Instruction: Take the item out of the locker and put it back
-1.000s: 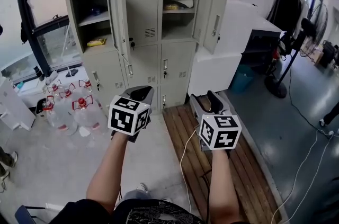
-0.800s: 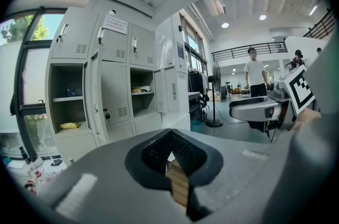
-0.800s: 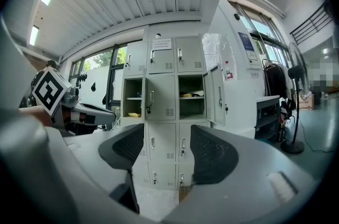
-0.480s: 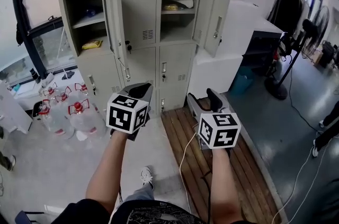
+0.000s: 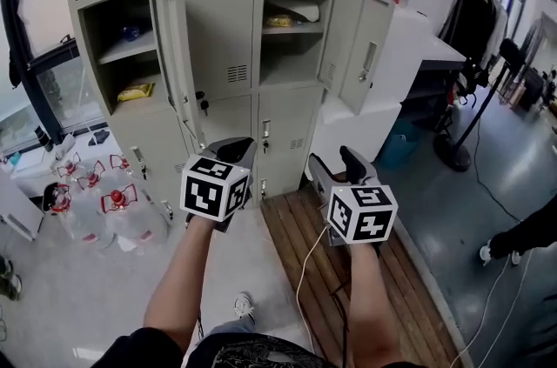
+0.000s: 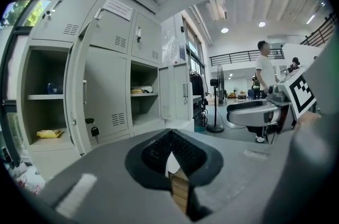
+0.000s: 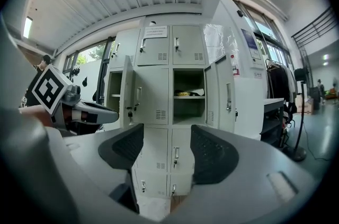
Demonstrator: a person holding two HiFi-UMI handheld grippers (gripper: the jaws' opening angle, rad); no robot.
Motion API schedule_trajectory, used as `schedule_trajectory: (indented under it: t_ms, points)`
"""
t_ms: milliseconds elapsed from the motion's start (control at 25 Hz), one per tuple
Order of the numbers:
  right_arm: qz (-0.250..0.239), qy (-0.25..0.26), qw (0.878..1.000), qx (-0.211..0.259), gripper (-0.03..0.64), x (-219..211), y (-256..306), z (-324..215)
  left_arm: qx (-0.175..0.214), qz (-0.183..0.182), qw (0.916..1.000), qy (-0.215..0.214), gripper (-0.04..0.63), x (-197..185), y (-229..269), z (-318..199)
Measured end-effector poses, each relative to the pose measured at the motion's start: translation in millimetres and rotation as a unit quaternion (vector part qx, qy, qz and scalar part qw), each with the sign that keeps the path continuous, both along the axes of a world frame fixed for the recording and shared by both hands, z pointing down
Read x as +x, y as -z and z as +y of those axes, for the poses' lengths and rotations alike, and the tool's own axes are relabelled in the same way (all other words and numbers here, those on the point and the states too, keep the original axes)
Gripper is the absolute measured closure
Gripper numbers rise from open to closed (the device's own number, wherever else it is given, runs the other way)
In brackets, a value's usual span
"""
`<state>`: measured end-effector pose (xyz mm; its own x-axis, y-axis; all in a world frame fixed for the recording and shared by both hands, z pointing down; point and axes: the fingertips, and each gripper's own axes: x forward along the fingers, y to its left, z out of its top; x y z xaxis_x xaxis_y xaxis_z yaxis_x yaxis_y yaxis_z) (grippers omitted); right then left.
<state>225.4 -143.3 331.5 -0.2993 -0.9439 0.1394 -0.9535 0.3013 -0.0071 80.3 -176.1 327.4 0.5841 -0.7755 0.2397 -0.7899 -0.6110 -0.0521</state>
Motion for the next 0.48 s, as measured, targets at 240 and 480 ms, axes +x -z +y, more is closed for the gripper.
schedule_trajectory:
  t_ms: [240,480]
  points:
    - [0.002,-0.013,1.000,0.000,0.311,-14.5,9.8,-60.1,-0.004,0.000,0.9997,-0.025,0.595,0.3,3.3,-60.6]
    - [0.009,-0.033,0.999,0.002,0.311,-22.1,17.6,-105.0,-0.005,0.002,0.9993,-0.036,0.594,-3.0,7.1,-111.4]
